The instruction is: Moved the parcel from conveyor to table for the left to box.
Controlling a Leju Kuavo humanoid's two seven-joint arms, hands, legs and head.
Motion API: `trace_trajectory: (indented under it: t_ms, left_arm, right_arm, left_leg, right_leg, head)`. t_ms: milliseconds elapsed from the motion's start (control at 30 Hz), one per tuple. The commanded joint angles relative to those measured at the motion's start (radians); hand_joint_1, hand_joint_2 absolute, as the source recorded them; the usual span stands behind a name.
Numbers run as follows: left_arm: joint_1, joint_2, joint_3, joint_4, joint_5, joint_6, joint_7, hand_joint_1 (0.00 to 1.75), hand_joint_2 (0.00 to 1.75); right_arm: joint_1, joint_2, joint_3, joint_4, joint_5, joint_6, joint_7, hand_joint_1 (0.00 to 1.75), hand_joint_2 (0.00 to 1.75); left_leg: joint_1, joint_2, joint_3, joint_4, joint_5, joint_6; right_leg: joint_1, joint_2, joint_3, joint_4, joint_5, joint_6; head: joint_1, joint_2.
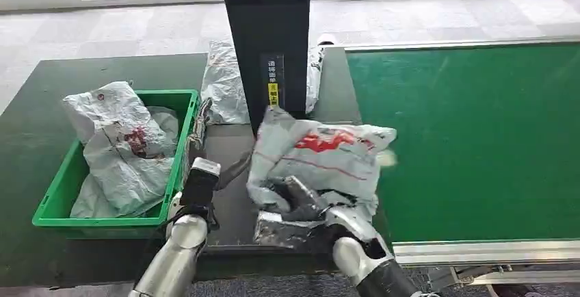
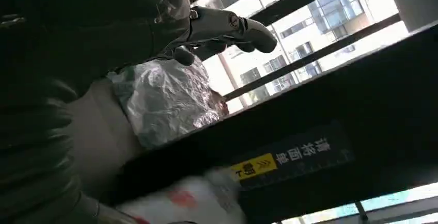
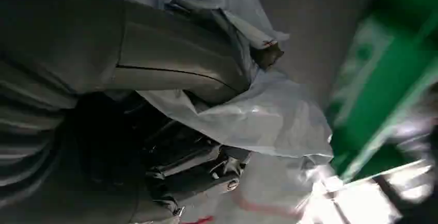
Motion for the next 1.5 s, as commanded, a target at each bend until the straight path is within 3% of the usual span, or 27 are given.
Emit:
trace_trajectory:
  t_ms: [33,267,300,333,533,667,800,1333,1367,1500]
  left_arm:
    - [-0.035,0.019,-0.032,0.054,0.012,0.003,-0.003,0.00,1.75]
    - [-0.044,0.015,-0.026,0.061,0.013,-0.002,-0.016,0.00,1.75]
    - [-0.042,0.015,-0.023,0.058,0.010,0.002,-0.015,0.00,1.75]
    - [-0.040,0.016,-0.023,0.058,0.009,0.003,-0.015,0.00,1.75]
    - [-0.038,0.018,-0.022,0.057,0.009,0.003,-0.015,0.00,1.75]
    - [-0.004,0.028,-0.009,0.033,-0.007,0.026,-0.005,0.00,1.75]
    - [0.014,0.034,-0.002,0.034,-0.072,0.029,0.046,0.00,1.75]
    - [0.011,0.030,-0.001,0.039,-0.075,0.029,0.046,0.00,1.75]
    - [-0.010,0.070,-0.059,0.087,-0.254,-0.004,0.198,0.00,1.75]
    - [-0.010,0.082,-0.036,0.173,-0.368,-0.057,0.205,0.00,1.75]
  right_arm:
    - [-0.038,-0.074,0.238,-0.112,-0.054,-0.094,-0.034,1.75,1.75]
    - [-0.040,-0.044,0.232,-0.109,-0.069,-0.062,-0.033,1.75,1.75]
    - [-0.037,-0.044,0.224,-0.108,-0.033,-0.081,0.003,0.56,1.75]
    - [-0.034,-0.040,0.211,-0.105,-0.021,-0.100,0.021,0.00,1.75]
    - [-0.035,-0.041,0.207,-0.103,-0.022,-0.099,0.020,0.00,1.75]
    - [-0.005,-0.026,0.082,-0.097,0.025,-0.243,0.101,0.00,1.75]
    - [0.064,-0.027,-0.069,-0.192,-0.021,-0.414,0.019,0.00,1.75]
    - [0.076,-0.027,-0.072,-0.209,-0.025,-0.413,0.016,0.00,1.75]
    - [0.128,0.035,-0.190,-0.245,-0.086,-0.637,-0.084,0.00,1.75]
    - [0.225,0.020,-0.354,-0.412,-0.195,-0.655,-0.120,0.00,1.75]
  left_leg:
    - [0.000,-0.005,0.002,-0.001,0.000,0.001]
    - [0.001,-0.004,0.003,-0.001,0.000,0.001]
    - [0.001,-0.004,0.001,0.000,0.000,0.001]
    - [0.001,-0.004,0.001,0.000,0.001,0.002]
    - [0.000,-0.004,0.002,0.000,0.000,0.002]
    - [0.000,-0.004,0.003,-0.001,0.001,0.002]
    - [0.000,-0.005,0.003,-0.001,0.001,0.002]
    - [-0.001,-0.005,0.003,-0.001,0.001,0.002]
    - [0.000,-0.004,0.002,0.000,0.001,0.001]
    - [-0.001,-0.009,0.002,-0.001,0.002,0.001]
  right_leg:
    - [0.000,-0.003,0.003,-0.001,-0.001,0.000]
    - [-0.002,0.000,0.005,-0.002,0.001,0.001]
    - [-0.002,-0.001,0.004,-0.001,0.001,0.002]
    - [-0.002,-0.002,0.004,-0.001,0.001,0.002]
    - [-0.002,-0.001,0.005,-0.002,0.001,0.002]
    - [-0.002,0.000,0.006,-0.002,0.001,0.003]
    - [-0.002,-0.001,0.006,-0.002,0.001,0.003]
    - [-0.002,-0.001,0.005,-0.002,0.001,0.003]
    - [-0.002,-0.001,0.004,-0.002,0.002,0.003]
    - [-0.002,-0.006,0.006,-0.002,0.001,0.003]
  head:
    - [0.000,0.000]
    - [0.000,0.000]
    - [0.000,0.000]
    - [0.000,0.000]
    - [0.000,0.000]
    - [0.000,0.000]
    - [0.000,0.000]
    - [0.000,0.000]
    - [0.000,0.000]
    - [0.001,0.000]
